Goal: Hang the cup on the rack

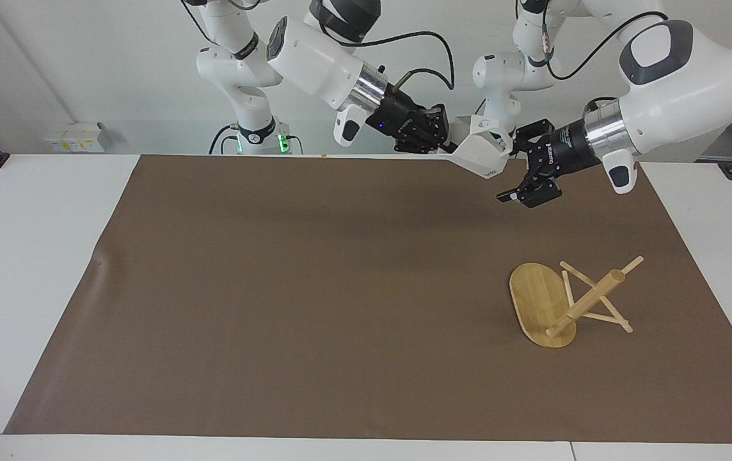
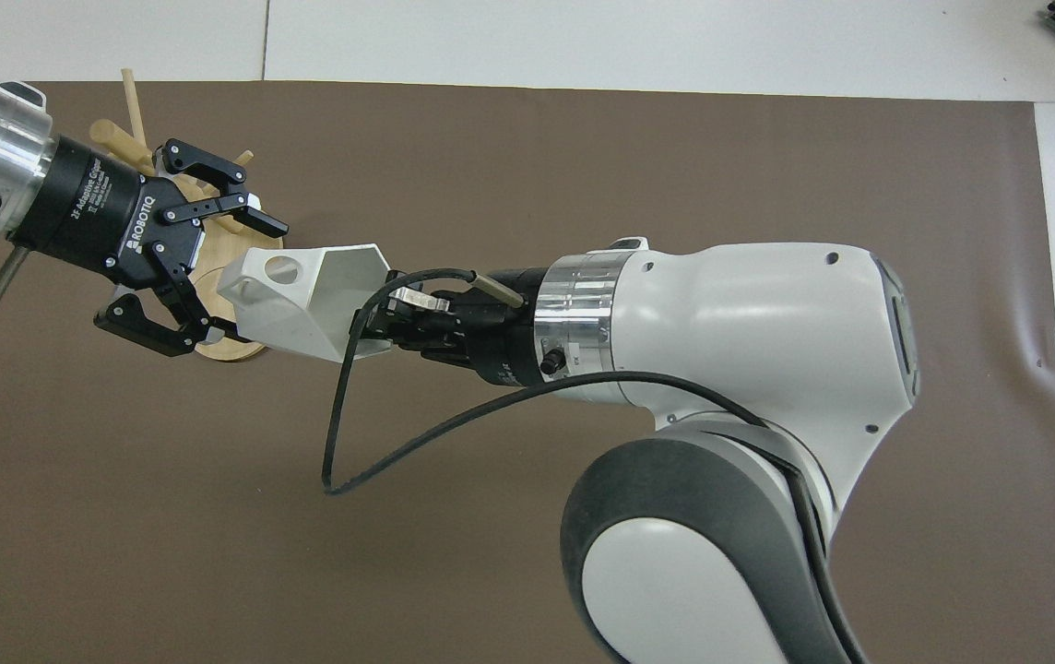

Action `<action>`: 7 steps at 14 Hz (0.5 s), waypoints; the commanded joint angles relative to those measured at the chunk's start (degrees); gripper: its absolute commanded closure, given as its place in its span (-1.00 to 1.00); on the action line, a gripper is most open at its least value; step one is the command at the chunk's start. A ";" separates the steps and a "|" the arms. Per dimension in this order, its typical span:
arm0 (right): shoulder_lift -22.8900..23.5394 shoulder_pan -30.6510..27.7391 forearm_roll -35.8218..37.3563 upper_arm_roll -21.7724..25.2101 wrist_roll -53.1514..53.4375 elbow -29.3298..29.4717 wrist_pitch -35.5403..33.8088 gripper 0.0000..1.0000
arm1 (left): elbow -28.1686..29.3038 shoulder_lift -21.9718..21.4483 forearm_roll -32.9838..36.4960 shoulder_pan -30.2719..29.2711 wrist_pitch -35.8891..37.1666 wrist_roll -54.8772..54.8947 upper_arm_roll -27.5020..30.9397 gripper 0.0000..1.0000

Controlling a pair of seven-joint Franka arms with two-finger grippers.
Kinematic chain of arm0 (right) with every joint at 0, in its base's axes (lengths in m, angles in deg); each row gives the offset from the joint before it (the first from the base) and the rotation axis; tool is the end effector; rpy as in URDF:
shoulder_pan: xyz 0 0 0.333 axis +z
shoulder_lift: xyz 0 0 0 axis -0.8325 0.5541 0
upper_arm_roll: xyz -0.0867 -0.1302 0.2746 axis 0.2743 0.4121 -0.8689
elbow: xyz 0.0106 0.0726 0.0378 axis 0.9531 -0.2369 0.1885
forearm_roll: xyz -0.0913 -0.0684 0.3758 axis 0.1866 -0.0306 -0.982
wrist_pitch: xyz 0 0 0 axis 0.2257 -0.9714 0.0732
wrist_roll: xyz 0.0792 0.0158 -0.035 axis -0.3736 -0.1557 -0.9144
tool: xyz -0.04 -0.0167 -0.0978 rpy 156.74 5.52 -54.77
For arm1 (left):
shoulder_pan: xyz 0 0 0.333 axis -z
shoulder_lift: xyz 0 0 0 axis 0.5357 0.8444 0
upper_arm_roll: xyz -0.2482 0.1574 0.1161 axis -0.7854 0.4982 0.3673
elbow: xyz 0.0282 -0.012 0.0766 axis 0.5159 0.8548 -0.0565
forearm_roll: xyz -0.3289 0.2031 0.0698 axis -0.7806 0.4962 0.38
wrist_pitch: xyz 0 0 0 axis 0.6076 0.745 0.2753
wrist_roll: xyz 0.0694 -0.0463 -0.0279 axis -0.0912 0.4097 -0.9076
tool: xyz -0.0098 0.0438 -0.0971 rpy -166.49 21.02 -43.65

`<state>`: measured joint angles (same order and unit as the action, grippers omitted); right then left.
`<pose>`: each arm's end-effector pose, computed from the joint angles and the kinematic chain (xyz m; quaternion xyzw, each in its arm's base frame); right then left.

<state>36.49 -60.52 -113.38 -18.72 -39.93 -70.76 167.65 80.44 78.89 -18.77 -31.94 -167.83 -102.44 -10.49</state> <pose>0.5142 0.3732 0.5956 -0.8712 0.1316 0.0123 0.4728 0.5799 -0.1448 0.6092 0.6999 0.6184 -0.3182 0.1628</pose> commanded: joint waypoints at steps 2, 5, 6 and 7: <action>-0.23 -1.02 -1.42 -1.08 0.28 -0.78 1.38 1.00 | 0.68 -2.96 0.47 0.16 3.03 -0.59 0.15 -1.00; -0.23 -1.02 -1.42 -1.08 0.28 -0.78 1.38 1.00 | 3.93 -5.24 0.91 0.25 3.38 -0.24 0.41 -1.00; -0.23 -1.02 -1.42 -1.08 0.28 -0.78 1.38 1.00 | 5.85 -6.12 1.43 0.16 2.95 0.63 0.41 -1.00; -0.14 -1.02 -1.42 -1.08 0.28 -0.78 1.38 1.00 | 7.70 -7.09 2.57 0.25 2.33 2.29 0.41 -1.00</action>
<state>36.24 -60.54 -113.88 -19.20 -39.93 -70.79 167.72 82.35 76.44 -17.40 -31.94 -166.20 -101.91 -10.28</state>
